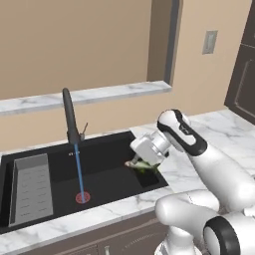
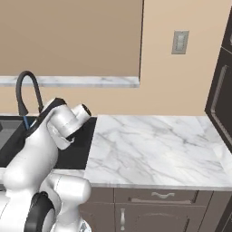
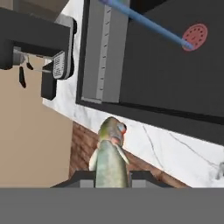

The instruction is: Take the fish out of the fridge, briefly rinse it in the sink, and place it on the tray next to the sink.

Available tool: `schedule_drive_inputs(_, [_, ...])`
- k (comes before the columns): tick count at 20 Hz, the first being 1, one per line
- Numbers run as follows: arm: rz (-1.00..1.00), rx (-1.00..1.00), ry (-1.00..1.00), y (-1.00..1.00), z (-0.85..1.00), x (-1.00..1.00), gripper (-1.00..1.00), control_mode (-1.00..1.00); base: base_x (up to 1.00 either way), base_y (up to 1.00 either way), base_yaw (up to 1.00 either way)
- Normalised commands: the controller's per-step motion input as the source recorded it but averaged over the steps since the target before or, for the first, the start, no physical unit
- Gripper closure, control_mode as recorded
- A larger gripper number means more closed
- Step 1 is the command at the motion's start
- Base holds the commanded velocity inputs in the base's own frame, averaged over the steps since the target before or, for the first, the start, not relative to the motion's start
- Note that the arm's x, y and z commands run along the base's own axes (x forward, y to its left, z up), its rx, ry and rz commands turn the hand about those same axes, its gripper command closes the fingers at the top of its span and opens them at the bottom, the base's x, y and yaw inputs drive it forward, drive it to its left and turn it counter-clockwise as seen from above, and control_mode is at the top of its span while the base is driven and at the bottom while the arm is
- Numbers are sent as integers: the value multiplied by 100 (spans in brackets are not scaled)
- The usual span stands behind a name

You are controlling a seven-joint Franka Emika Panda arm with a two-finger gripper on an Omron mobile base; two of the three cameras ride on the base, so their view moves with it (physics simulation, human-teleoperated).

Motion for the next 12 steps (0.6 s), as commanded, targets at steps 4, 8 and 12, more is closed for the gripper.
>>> schedule_drive_inputs(4, [1, 18, 23, 65, 0, 100, 100, -100, 0, 0, 0])
schedule_drive_inputs(8, [0, 3, 22, 76, -2, 90, 100, -100, 0, 0, 0])
schedule_drive_inputs(12, [7, 0, 13, 42, -13, 22, 100, -100, 0, 0, 0])
